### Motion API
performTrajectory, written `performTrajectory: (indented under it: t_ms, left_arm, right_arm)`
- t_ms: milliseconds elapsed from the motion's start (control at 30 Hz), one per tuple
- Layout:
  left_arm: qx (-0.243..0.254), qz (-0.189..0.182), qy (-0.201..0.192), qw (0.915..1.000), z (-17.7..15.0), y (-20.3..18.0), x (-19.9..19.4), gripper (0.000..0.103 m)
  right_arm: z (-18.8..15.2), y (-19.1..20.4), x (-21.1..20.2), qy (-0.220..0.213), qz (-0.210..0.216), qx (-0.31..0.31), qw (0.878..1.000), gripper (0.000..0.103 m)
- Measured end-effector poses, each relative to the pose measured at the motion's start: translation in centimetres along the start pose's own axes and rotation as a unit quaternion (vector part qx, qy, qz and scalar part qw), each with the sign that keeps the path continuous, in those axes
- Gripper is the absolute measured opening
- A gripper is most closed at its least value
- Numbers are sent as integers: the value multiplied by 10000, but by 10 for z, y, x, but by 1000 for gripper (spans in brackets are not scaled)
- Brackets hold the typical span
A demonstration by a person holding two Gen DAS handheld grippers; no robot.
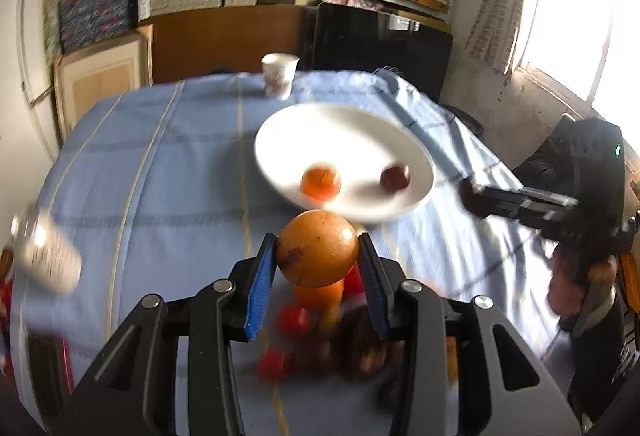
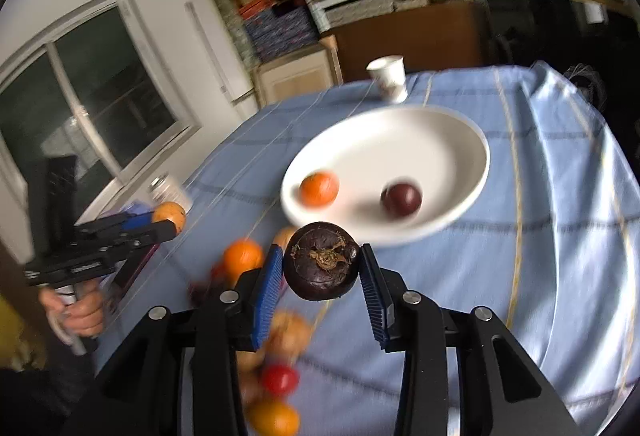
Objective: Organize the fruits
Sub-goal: 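Carry both fruits onto the white plate and open both tools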
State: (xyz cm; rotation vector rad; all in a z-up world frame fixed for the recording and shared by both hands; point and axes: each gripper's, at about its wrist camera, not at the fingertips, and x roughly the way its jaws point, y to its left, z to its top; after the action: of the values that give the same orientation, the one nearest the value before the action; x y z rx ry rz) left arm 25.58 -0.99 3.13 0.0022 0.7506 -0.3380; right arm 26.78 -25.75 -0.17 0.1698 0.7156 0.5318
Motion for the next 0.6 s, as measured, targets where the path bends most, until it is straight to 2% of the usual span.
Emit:
performTrajectory:
  t_ms: [67,200,300,467,600]
  left_arm:
    - [36,31,-10,10000,28,-3,14,40]
    - [223,330,11,9992,71,-6,53,40]
    - [85,223,350,9991,96,0,99,40]
    - [204,422,794,9957,107,4,156,40]
    - [120,489,1102,9926,105,11,187,40]
  right_arm:
    - [11,1,16,-21,-247,-5,9997,40]
    - [27,0,52,89,-501,-90,9987,40]
    - [30,0,71,267,-466,-87,9985,40]
    - [28,4,96,567,-481,-257,9969,40]
    - [26,3,107,700,-548,-264,9957,40]
